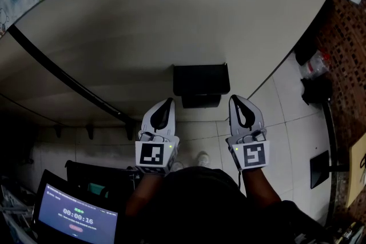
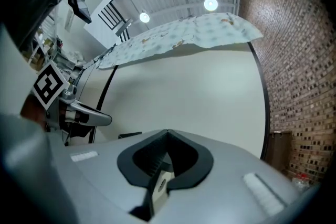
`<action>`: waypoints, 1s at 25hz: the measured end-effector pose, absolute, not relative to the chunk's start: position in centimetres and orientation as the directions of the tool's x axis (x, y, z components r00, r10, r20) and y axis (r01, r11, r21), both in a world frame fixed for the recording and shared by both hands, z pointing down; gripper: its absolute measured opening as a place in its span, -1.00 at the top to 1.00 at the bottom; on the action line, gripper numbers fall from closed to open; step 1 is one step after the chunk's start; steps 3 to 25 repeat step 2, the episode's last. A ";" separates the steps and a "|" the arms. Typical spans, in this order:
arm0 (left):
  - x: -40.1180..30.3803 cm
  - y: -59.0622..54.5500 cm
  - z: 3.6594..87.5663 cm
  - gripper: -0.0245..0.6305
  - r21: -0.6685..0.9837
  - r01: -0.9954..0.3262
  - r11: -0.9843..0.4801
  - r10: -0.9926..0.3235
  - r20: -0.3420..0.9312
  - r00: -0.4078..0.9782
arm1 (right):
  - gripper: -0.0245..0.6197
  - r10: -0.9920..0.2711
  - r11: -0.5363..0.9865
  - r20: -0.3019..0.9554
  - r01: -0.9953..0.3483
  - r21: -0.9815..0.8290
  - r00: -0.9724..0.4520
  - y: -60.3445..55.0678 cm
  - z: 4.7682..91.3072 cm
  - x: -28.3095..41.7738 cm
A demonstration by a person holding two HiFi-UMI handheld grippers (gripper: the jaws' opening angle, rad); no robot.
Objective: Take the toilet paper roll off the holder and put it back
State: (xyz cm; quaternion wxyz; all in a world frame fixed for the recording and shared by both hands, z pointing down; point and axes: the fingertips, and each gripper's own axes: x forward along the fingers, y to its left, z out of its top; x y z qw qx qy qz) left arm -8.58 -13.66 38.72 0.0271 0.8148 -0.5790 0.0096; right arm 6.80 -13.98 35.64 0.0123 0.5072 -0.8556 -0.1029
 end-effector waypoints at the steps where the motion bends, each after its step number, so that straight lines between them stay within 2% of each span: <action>1: -8.5 -13.7 38.7 0.87 0.034 -0.944 -0.329 -0.943 0.048 0.331 | 0.92 -0.871 0.466 -0.077 -0.865 0.184 -0.486 -14.0 35.8 6.8; 25: -8.4 -13.7 38.7 0.87 0.035 -0.943 -0.331 -0.942 0.048 0.332 | 0.92 -0.871 0.469 -0.071 -0.865 0.179 -0.486 -14.0 35.9 6.9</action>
